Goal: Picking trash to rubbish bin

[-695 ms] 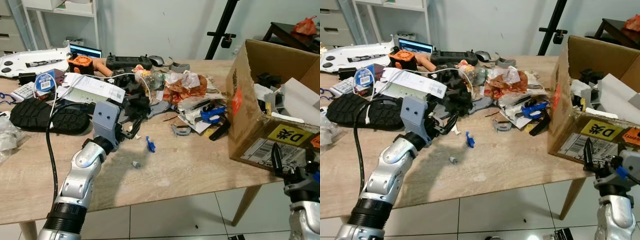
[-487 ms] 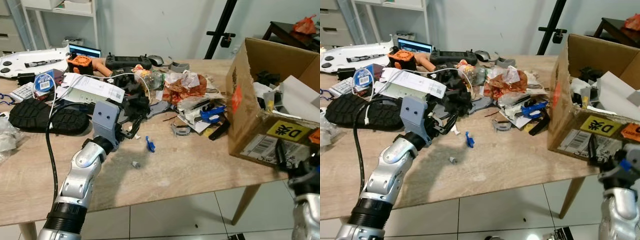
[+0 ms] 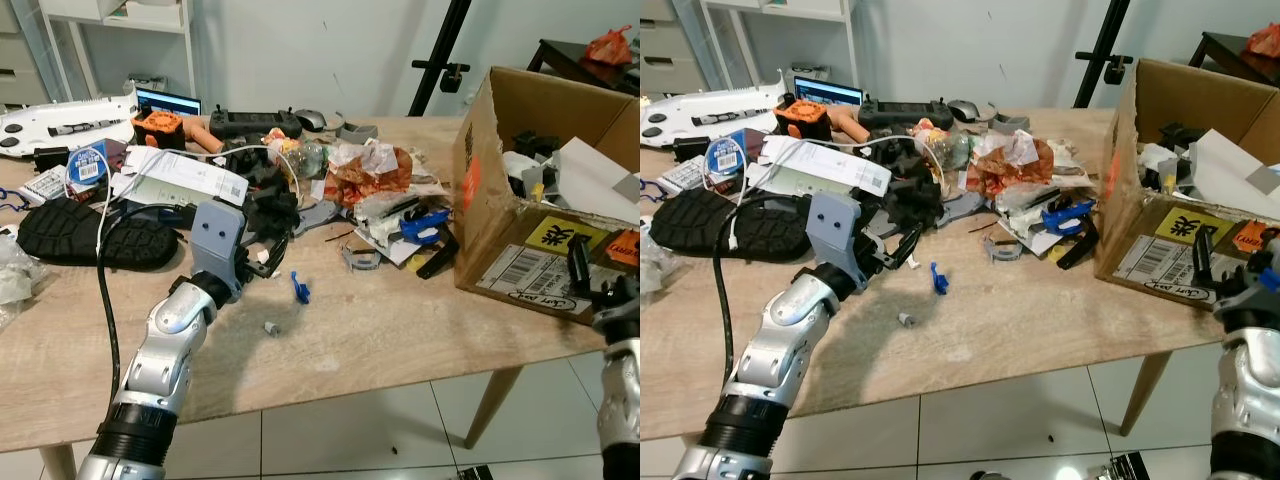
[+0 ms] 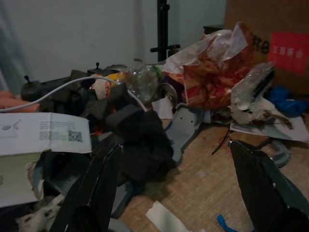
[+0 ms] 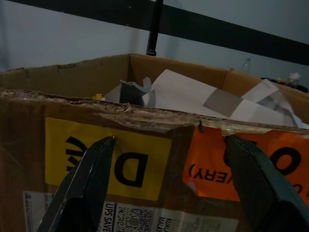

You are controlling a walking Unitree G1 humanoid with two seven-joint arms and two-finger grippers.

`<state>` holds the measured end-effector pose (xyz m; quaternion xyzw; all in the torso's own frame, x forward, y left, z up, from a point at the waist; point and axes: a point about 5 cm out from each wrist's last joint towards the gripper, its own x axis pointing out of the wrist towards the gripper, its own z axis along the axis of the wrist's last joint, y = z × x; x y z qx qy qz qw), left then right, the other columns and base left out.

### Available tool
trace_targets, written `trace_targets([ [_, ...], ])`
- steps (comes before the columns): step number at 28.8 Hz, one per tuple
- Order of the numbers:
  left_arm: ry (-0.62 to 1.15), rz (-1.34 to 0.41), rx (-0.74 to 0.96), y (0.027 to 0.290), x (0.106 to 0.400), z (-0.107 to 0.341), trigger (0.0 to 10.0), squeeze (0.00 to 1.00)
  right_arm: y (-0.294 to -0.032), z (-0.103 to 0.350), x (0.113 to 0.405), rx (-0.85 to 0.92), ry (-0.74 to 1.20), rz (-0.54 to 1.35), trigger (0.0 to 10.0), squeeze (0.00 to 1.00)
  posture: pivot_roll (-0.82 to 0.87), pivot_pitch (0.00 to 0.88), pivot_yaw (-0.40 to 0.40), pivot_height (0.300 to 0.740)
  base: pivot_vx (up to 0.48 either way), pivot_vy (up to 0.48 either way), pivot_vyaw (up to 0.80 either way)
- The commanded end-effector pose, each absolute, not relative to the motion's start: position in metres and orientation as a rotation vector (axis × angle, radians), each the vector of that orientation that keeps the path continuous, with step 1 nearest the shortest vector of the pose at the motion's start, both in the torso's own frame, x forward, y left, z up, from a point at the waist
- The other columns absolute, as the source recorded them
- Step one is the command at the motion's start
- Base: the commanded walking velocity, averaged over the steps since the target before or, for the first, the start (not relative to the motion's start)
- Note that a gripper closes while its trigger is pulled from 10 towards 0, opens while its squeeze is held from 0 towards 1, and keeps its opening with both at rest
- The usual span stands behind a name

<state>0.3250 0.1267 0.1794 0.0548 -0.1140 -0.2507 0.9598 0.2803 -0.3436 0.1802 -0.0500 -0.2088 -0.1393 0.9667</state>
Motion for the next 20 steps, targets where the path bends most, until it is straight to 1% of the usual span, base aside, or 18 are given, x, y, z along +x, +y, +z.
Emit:
trace_targets([
  [1,-0.217,-0.527,0.102,0.121,0.327,0.178,10.0,0.0,-0.35,0.184,0.282,-0.109,-0.422,-0.288,10.0,0.0,-0.04,0.151,-0.06,0.74,0.0,0.0,0.0],
  [4,-0.216,-0.531,0.104,0.12,0.327,0.178,10.0,0.0,-0.351,0.189,0.288,-0.102,-0.424,-0.277,10.0,0.0,-0.04,0.153,-0.057,0.74,0.0,0.0,0.0],
  [5,-0.215,-0.532,0.104,0.12,0.328,0.178,10.0,0.0,-0.345,0.189,0.295,-0.081,-0.406,-0.222,10.0,0.0,-0.04,0.155,-0.055,0.74,0.0,0.0,0.0],
  [6,-0.215,-0.53,0.104,0.12,0.328,0.178,10.0,0.0,-0.323,0.186,0.308,-0.036,-0.369,-0.053,10.0,0.0,-0.04,0.159,-0.052,0.74,0.0,0.0,0.0],
  [7,-0.215,-0.529,0.104,0.121,0.329,0.178,10.0,0.0,-0.31,0.186,0.312,-0.03,-0.358,0.043,10.0,0.0,-0.04,0.161,-0.05,0.74,0.0,0.0,0.0],
  [8,-0.215,-0.529,0.104,0.121,0.329,0.178,10.0,0.0,-0.31,0.186,0.312,-0.03,-0.358,0.043,10.0,0.0,-0.04,0.161,-0.05,0.74,0.0,0.0,0.0],
  [9,-0.215,-0.528,0.104,0.121,0.329,0.178,10.0,0.0,-0.302,0.186,0.314,-0.03,-0.354,0.1,10.0,0.0,-0.04,0.161,-0.05,0.74,0.0,0.0,0.0],
  [12,-0.219,-0.517,0.11,0.122,0.331,0.18,10.0,0.0,-0.233,0.201,0.325,-0.006,-0.379,0.475,10.0,0.0,-0.03,0.167,-0.054,0.74,0.0,0.0,0.0],
  [13,-0.219,-0.517,0.11,0.122,0.331,0.18,10.0,0.0,-0.233,0.201,0.325,-0.006,-0.379,0.475,10.0,0.0,-0.03,0.167,-0.054,0.74,0.0,0.0,0.0],
  [15,-0.225,-0.51,0.111,0.123,0.332,0.182,10.0,0.0,-0.194,0.217,0.326,0.0,-0.427,0.67,10.0,0.0,-0.03,0.168,-0.056,0.74,0.0,0.0,0.0],
  [16,-0.225,-0.51,0.111,0.123,0.332,0.182,10.0,0.0,-0.194,0.217,0.326,0.0,-0.427,0.67,10.0,0.0,-0.03,0.168,-0.056,0.74,0.0,0.0,0.0],
  [17,-0.227,-0.504,0.112,0.124,0.332,0.183,10.0,0.0,-0.175,0.226,0.325,0.009,-0.448,0.765,10.0,0.0,-0.02,0.17,-0.069,0.74,0.0,0.0,0.0],
  [18,-0.227,-0.504,0.112,0.124,0.332,0.183,10.0,0.0,-0.175,0.226,0.325,0.009,-0.448,0.765,10.0,0.0,-0.02,0.17,-0.069,0.74,0.0,0.0,0.0],
  [20,-0.229,-0.494,0.113,0.126,0.331,0.183,10.0,0.0,-0.151,0.238,0.323,0.019,-0.479,0.873,10.0,0.0,-0.02,0.17,-0.071,0.74,0.0,0.0,0.0],
])
